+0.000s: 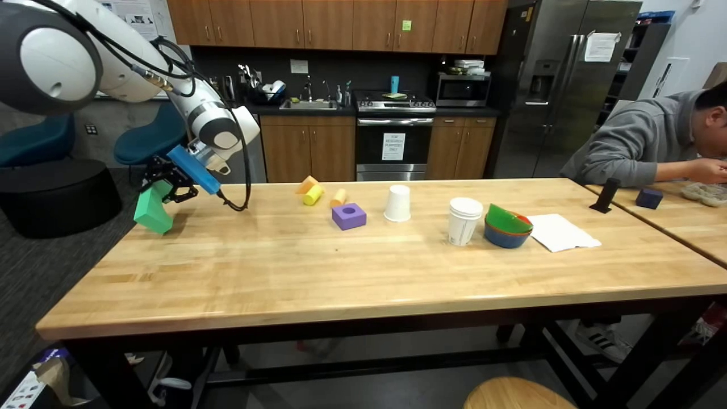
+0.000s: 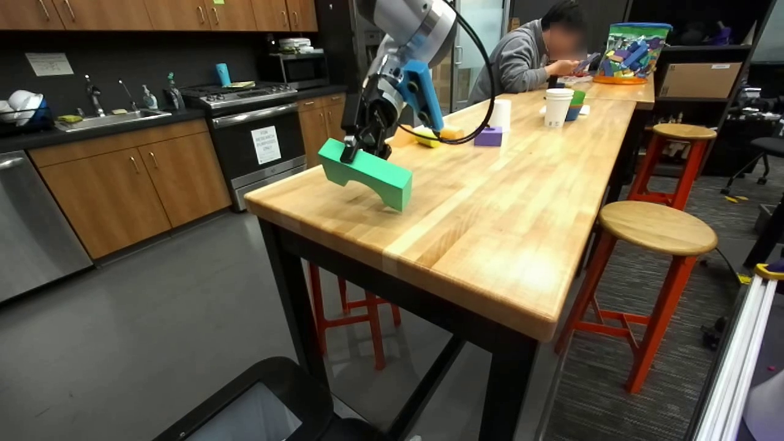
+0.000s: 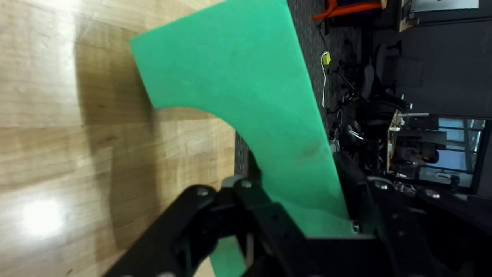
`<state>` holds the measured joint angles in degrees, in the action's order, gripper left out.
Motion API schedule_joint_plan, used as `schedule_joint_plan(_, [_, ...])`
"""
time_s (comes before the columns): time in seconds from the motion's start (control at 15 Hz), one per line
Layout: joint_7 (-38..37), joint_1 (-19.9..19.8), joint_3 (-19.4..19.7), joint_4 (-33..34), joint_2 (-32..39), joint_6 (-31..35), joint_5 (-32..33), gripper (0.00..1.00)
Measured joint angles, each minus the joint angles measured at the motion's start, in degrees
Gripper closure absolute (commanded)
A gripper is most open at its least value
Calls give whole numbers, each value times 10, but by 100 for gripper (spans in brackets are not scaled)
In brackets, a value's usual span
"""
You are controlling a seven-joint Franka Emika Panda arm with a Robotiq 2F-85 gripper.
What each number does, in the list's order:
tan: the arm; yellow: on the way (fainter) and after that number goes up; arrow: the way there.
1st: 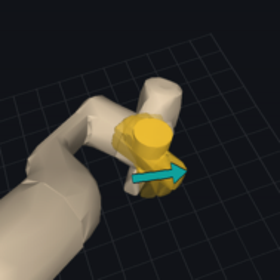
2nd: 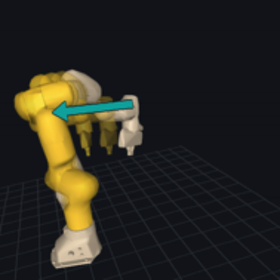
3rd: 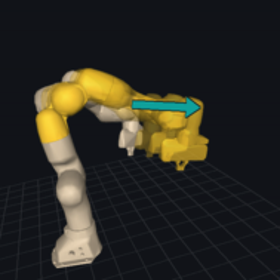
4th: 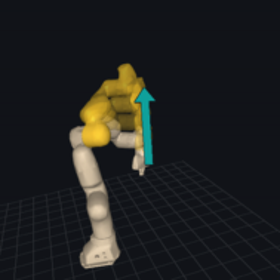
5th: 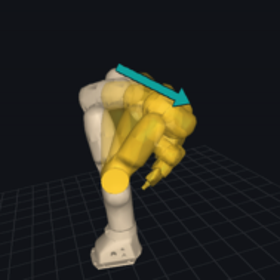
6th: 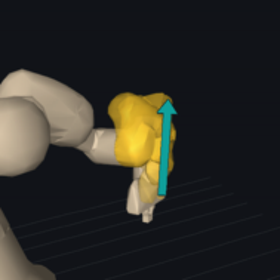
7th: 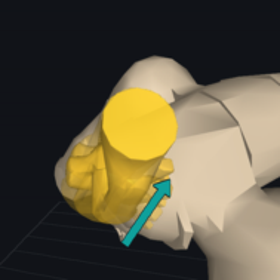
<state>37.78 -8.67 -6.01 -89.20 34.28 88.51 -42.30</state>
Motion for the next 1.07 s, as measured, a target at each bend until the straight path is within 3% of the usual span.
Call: schedule_joint_plan(1.07, [11, -5, 4, 1, 11, -18, -7, 76])
